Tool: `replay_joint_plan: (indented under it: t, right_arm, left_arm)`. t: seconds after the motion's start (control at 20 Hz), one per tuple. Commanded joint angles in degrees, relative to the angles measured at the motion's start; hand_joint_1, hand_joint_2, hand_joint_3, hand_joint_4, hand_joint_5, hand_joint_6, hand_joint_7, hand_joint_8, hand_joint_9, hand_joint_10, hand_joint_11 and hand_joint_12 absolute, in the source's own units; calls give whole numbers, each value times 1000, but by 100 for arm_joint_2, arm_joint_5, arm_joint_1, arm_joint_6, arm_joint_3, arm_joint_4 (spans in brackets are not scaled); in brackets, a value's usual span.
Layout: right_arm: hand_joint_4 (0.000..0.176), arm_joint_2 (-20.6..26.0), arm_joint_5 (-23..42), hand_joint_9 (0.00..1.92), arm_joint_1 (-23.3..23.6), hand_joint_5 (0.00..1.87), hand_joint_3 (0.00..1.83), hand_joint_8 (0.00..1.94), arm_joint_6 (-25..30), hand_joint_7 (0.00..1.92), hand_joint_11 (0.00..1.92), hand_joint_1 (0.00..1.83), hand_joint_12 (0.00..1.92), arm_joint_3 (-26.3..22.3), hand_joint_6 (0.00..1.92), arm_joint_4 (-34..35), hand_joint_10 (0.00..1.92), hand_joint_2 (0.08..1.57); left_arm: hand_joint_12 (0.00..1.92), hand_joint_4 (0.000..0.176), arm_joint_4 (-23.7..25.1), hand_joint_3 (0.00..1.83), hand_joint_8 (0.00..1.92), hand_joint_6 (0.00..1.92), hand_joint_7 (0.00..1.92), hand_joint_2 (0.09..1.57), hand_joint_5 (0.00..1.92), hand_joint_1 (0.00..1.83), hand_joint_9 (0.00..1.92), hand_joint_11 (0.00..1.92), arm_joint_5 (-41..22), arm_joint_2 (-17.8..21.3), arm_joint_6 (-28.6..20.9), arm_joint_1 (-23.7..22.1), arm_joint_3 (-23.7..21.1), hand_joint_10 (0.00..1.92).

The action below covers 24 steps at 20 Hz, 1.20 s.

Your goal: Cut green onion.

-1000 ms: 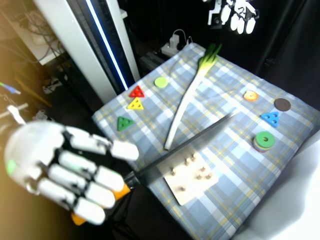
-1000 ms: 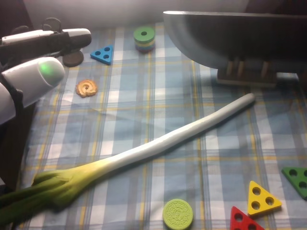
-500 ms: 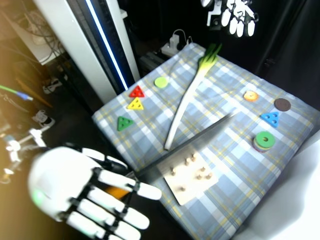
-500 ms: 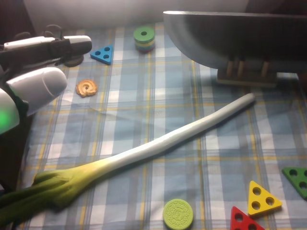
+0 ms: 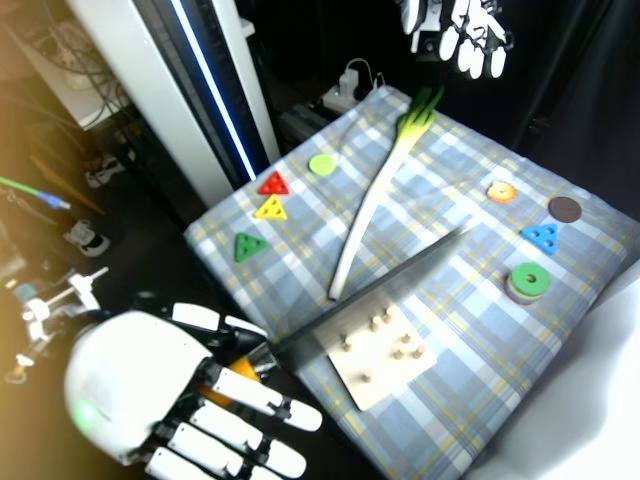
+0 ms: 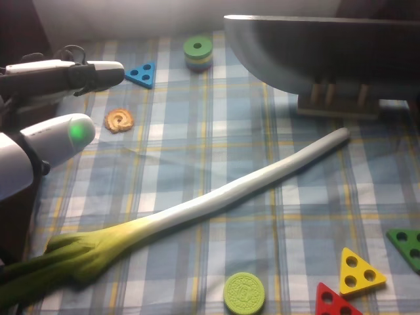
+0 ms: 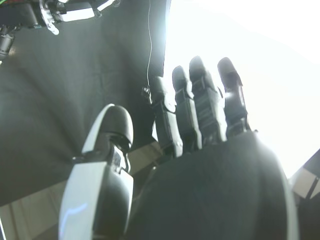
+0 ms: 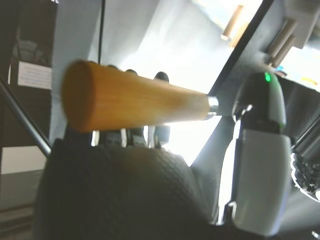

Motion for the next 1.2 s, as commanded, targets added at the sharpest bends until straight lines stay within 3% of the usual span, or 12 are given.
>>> replay_joint_plan:
  t: [0.0,0.1,0.4,0.55,0.6,0.65,0.75,0.9,0.95,1.0,1.1,1.15]
  right_arm:
    - [31,23,649,491,110,604,9,20,13,533,277,848,372,65,14,93,10,1031]
    - [2,22,605,587,146,669,0,1,13,622,224,869,693,77,1,41,2,1065]
    - [0,-38,393,641,384,689,0,2,-70,654,273,976,722,116,1,-195,8,1084]
    - [0,-109,393,838,460,784,0,14,-152,804,558,1009,840,118,9,-203,42,1090]
    - [0,-123,393,1066,472,841,0,794,-171,1003,724,1184,1073,120,825,-203,139,1123]
    - [0,-140,393,1228,483,804,3,1015,-185,1021,885,1219,1167,123,1048,-203,230,1147]
    - [0,-158,393,1214,484,817,2,740,-187,1145,1024,1024,1406,134,1223,-203,923,1203]
    - [0,-171,392,1106,484,768,1,1251,-187,1104,1002,1011,1789,145,1315,-203,1568,1240]
    - [0,-175,392,1130,484,710,8,1803,-187,1012,1147,754,1895,145,1660,-202,1850,1310]
    - [0,-179,392,1139,484,682,7,1913,-198,990,1189,679,1916,145,1774,-202,1907,1334]
    - [87,-183,393,1217,484,703,4,1940,-236,996,1336,546,1921,144,1915,-202,1920,1377]
    - [98,-183,393,1237,484,715,5,1941,-243,1027,1345,532,1921,144,1920,-201,1921,1388]
  left_arm:
    - [558,56,-11,0,5,4,518,1329,577,542,449,0,-740,-23,-78,-59,5,9]
    - [506,57,-15,0,1,2,515,1329,578,539,447,0,-730,-29,-90,-59,5,4]
    - [527,50,-33,1,2,0,531,1339,588,520,456,0,-685,-53,-129,-56,25,2]
    - [635,53,-36,1,4,0,555,1338,590,516,472,0,-679,-59,-135,-56,34,5]
    - [639,60,-40,2,2,0,554,1341,578,497,474,0,-675,-65,-138,-56,37,4]
    - [652,57,-43,0,1,1,552,1340,567,516,476,0,-667,-73,-142,-55,42,4]
    - [649,60,-47,2,2,0,556,1344,567,502,480,0,-653,-78,-154,-54,46,4]
    - [626,54,-55,3,0,0,540,1351,565,471,469,0,-653,-78,-164,-45,46,0]
    - [615,46,-60,7,6,1,560,1366,570,448,477,0,-653,-78,-167,-41,46,3]
    - [611,45,-64,8,7,2,565,1369,571,443,478,0,-653,-78,-172,-38,48,3]
    - [558,47,-68,6,1,0,521,1388,557,448,451,0,-653,-78,-184,-31,54,0]
    - [601,50,-71,4,4,0,537,1395,557,448,461,0,-654,-78,-188,-27,56,3]
